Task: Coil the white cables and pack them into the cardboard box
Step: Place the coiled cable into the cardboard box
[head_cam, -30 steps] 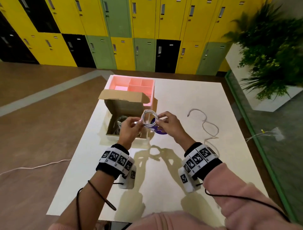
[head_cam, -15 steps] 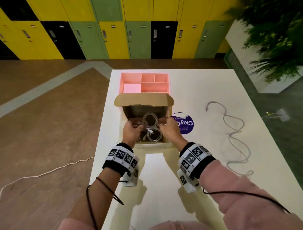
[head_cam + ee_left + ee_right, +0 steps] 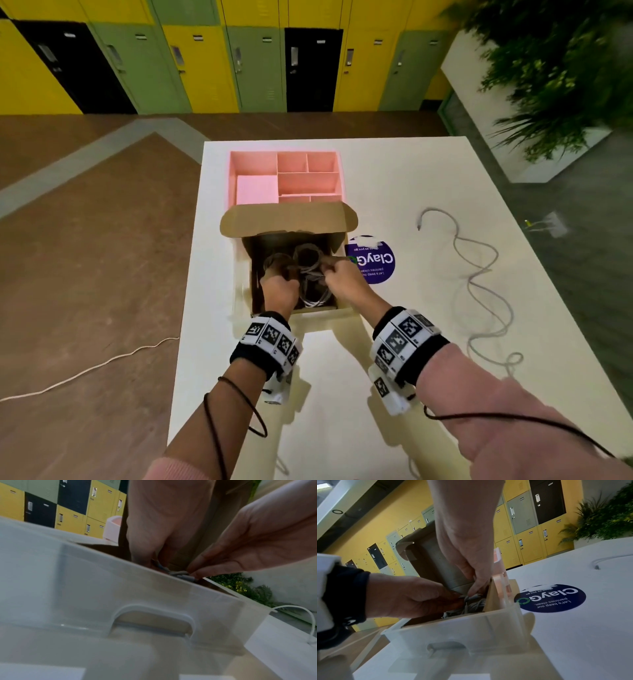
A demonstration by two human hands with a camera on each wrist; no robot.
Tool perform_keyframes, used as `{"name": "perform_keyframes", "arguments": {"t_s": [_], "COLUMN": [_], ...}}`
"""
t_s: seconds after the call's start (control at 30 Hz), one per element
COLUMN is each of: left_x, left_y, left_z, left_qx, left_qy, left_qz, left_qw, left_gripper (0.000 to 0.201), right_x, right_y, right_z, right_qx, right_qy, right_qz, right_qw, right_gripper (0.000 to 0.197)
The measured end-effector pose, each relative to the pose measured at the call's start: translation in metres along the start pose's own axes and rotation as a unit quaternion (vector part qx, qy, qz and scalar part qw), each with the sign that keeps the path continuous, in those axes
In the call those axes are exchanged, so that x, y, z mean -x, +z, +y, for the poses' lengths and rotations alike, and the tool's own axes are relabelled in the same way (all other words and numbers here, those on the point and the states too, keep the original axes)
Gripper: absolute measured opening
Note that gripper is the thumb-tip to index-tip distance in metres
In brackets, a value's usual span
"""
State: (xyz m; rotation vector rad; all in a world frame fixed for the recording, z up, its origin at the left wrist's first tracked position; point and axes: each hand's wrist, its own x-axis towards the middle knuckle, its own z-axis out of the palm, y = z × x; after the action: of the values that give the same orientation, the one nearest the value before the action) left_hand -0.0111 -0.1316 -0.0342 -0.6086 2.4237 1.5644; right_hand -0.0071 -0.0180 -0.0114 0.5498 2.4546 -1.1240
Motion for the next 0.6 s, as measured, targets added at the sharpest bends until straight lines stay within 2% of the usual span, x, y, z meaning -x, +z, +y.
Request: {"name": "perform_keyframes", "arguments": {"t_s": [0.1,0.27,0.5,0.6], "left_x": [0.002,0.005,0.037,0.058], "left_y": [0.002,0.001,0.021,0.044], "left_z": [0.003,0.002,0.014,0.022], "left_qx": [-0.013,-0.064,-0.079,-0.071], "left_qy": [-0.01,0.045,0.114,0.163], "left_qz": [-0.01,0.004,0.049,0.039], "left_qw": [1.0,0.997,0.989,0.983], "left_gripper": [0.038,0.03,0.023,0.023], "right_x": [0.0,0.015,0.038,0.047], "right_y": [0.001,-0.011,-0.066,-0.104], "right_z": [0.002,0.01,0.057,0.079], "right_qx": [0.038,-0.001,-0.029,-0.014], "right_qy": [-0.016,-0.09,-0.173,-0.182], "right_qz": [-0.016,0.012,-0.01,-0.022], "right_qw": [0.999,0.996,0.984,0.983], "right_gripper": [0.032,0.036,0.022,0.019]}}
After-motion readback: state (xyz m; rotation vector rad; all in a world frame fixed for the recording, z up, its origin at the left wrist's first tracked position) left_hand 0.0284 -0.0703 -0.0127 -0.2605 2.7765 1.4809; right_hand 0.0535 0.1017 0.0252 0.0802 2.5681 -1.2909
